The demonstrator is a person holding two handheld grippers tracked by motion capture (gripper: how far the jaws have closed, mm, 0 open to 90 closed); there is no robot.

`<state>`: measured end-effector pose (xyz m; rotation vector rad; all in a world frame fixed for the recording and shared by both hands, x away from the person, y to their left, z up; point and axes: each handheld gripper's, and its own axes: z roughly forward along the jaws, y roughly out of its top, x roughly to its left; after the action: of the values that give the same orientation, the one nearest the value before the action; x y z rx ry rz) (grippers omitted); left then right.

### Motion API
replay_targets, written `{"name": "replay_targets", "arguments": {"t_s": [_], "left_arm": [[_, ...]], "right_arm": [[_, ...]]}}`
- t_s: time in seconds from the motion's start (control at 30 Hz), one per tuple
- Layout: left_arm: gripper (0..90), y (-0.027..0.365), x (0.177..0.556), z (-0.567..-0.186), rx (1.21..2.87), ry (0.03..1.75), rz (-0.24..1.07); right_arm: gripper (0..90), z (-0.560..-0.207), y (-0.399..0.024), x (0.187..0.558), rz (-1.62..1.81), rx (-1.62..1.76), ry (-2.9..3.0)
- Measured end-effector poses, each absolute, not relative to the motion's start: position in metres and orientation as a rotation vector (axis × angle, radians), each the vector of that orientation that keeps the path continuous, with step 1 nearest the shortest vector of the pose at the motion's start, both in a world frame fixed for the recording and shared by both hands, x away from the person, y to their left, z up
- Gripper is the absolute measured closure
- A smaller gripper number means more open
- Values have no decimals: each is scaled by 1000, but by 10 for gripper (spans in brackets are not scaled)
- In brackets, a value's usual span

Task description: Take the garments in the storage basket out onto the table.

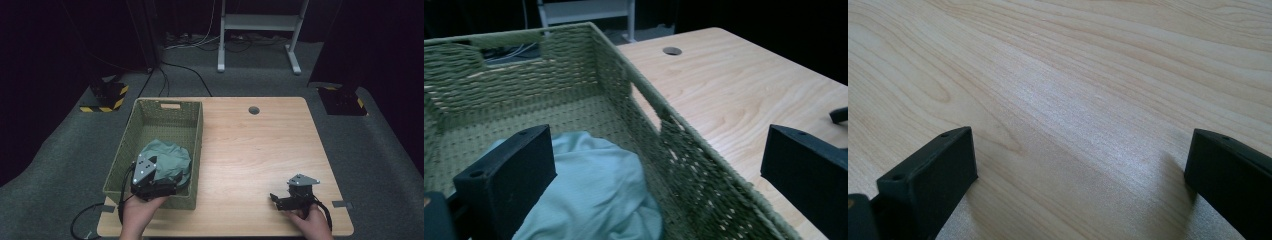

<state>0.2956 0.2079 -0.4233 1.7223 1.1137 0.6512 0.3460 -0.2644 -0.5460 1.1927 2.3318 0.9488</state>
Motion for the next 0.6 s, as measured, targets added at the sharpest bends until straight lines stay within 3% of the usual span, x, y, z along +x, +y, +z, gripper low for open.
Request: {"name": "replay_targets", "arguments": {"t_s": [0.6], "left_arm": [[12,255,294,-426,1659,1242,694]], "right_arm": [[0,-546,-264,346,949,1191,2332]]}}
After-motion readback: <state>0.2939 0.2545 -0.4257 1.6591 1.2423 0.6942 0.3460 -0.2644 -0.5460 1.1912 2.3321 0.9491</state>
